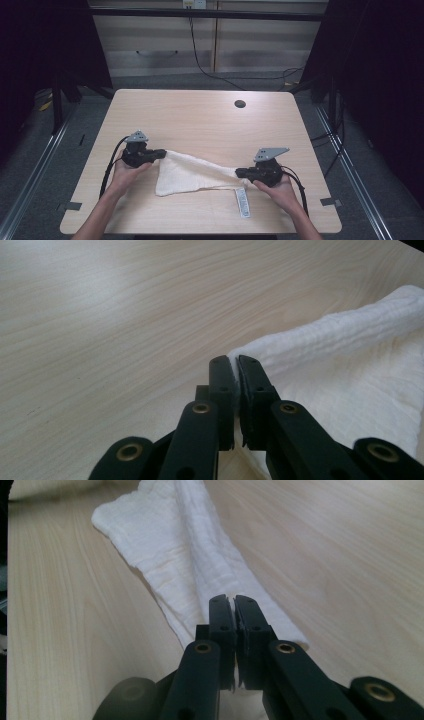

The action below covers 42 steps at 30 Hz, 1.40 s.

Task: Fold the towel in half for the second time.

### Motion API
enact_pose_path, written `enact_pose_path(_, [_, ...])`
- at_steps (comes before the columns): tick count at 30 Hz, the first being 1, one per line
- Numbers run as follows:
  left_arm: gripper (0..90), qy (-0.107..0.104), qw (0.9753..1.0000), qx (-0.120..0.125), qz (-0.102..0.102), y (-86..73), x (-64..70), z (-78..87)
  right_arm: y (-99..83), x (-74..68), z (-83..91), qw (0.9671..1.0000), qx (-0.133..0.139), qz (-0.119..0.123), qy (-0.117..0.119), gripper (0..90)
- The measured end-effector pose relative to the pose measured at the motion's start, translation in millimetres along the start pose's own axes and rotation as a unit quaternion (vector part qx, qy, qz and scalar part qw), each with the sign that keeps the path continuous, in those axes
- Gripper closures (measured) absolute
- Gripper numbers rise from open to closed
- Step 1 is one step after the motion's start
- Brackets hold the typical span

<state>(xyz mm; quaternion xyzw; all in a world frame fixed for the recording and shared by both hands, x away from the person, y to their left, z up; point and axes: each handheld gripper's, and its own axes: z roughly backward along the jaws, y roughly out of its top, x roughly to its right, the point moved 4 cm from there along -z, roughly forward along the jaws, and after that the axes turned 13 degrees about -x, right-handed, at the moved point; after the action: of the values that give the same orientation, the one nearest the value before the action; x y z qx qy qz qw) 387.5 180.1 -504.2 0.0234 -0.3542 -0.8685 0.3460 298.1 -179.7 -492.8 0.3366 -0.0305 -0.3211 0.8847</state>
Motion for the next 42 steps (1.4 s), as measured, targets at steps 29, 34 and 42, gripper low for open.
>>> enact_pose_path(29, [85.6, -0.015, 0.9980, 0.039, -0.049, 35.2, 35.1, 7.1, -10.0, 24.8, -26.0, 0.9948, -0.086, -0.044, -0.032, 87.8])
enact_pose_path(34, [85.5, -0.022, 0.9951, 0.045, -0.085, 37.4, 55.4, 17.4, -10.7, 27.9, -26.1, 0.9948, -0.079, -0.056, -0.031, 87.8])
enact_pose_path(42, [85.3, -0.026, 0.9929, 0.020, -0.114, 14.9, 71.0, 20.8, -10.9, 26.8, -26.6, 0.9943, -0.080, -0.060, -0.036, 88.0])
